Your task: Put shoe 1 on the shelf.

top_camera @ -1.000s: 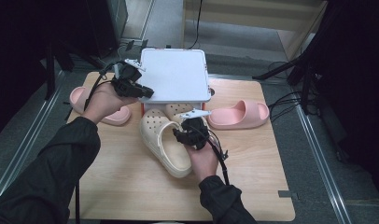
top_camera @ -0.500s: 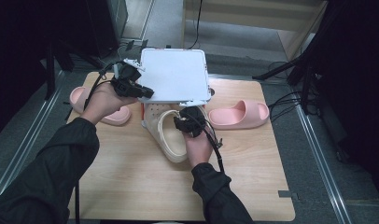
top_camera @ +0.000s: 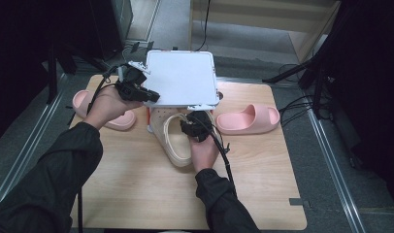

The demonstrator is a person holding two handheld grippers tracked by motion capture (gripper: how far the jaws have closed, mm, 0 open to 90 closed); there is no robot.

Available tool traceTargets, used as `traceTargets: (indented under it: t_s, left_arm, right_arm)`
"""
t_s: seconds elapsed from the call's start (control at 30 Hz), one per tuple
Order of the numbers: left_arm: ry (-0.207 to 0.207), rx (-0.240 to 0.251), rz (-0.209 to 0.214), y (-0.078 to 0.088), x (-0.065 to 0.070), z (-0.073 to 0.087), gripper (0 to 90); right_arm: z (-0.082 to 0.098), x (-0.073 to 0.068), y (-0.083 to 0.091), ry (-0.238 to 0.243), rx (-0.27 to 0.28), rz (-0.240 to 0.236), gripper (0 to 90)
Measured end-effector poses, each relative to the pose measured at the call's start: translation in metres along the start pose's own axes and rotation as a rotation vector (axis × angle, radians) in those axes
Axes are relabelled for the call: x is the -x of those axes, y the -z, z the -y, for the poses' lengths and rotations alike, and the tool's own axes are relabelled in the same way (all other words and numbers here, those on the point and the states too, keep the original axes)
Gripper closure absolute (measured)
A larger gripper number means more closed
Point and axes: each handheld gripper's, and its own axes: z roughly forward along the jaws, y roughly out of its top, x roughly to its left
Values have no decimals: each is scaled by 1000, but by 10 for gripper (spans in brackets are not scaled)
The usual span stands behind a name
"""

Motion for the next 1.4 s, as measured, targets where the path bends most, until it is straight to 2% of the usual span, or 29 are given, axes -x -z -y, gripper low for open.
traceTargets:
  t_s: [0.17,0.2,0.33,0.4,0.57,0.73,0.9,1.17,1.4]
  left_arm:
    - [1,1,4,0,0,0,831]
    - [-4,1,2,0,0,0,832]
    - [-7,-2,-1,0,0,0,831]
    - [0,0,1,0,0,0,832]
    - [6,-1,6,0,-1,0,835]
    - [6,-4,6,0,-1,0,835]
    - [11,-4,8,0,-1,0,836]
    - [17,-2,9,0,-2,0,837]
    - [21,-1,12,0,-2,0,838]
  right_arm:
    - [2,0,0,20,-10,-10,625]
    - [3,-2,2,32,-6,4,608]
    - [5,-3,3,44,2,7,571]
    - [6,-1,6,35,11,-20,532]
    - [6,3,16,35,16,-40,510]
    - [13,4,29,73,3,-50,509]
    - [22,2,47,90,3,-71,511]
    - [38,-7,77,101,30,-128,559]
    - [52,-11,94,154,6,-181,677]
